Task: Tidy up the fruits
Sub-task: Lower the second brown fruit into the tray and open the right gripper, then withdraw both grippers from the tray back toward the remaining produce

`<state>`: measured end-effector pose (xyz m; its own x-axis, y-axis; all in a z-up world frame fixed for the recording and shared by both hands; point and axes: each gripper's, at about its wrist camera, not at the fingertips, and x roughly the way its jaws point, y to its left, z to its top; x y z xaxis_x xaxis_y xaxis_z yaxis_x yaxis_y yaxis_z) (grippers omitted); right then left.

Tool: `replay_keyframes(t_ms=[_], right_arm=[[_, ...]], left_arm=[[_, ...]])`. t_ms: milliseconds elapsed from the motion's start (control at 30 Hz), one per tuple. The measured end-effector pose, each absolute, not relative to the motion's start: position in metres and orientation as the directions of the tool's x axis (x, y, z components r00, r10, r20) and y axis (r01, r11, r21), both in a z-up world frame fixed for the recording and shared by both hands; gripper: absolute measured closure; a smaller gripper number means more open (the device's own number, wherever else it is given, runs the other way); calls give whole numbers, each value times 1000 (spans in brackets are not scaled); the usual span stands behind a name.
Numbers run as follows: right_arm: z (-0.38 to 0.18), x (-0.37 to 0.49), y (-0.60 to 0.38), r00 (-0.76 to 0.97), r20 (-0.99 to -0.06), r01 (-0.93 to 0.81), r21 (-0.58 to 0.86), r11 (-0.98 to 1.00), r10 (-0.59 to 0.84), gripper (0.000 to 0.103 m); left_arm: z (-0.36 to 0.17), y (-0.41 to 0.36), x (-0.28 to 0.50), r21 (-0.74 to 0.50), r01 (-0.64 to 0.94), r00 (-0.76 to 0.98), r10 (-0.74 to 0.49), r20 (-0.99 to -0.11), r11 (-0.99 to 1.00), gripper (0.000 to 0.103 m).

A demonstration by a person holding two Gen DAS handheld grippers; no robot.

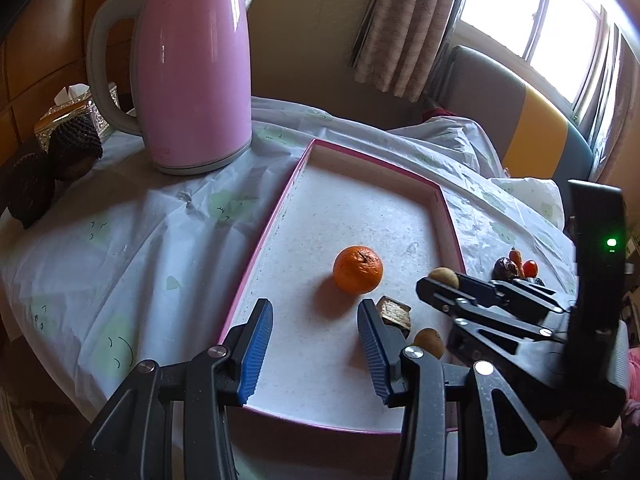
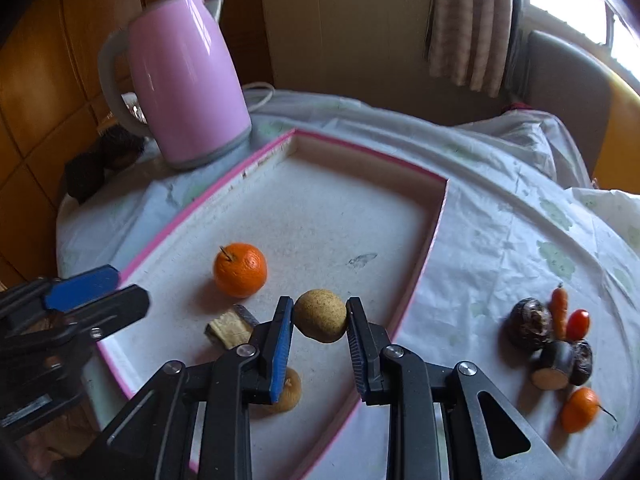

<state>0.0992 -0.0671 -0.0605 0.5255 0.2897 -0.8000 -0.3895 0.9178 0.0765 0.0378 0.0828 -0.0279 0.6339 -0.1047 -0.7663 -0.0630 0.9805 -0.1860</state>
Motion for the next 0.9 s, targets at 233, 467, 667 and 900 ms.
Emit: replay_keyframes(t_ms=[233, 467, 667, 900], right_arm=[[-70, 101, -62, 524, -807, -393, 52, 918, 271, 76], [-61, 88, -75, 565, -774, -356, 83, 931, 285, 52], [-47, 70, -91, 615, -737, -313, 97, 945, 280, 34], [-39, 47, -119, 686, -692, -231, 88, 969, 227, 22]], left_arm=[[-27, 81, 38, -183, -59, 635, -105, -766, 981, 58], [-21, 75, 34, -170, -42, 645, -103, -757, 984, 58], [-16, 67, 29, -156, -17, 652, -107, -751, 988, 58], [-14, 54, 25, -141, 15, 649, -117, -752, 990, 58]])
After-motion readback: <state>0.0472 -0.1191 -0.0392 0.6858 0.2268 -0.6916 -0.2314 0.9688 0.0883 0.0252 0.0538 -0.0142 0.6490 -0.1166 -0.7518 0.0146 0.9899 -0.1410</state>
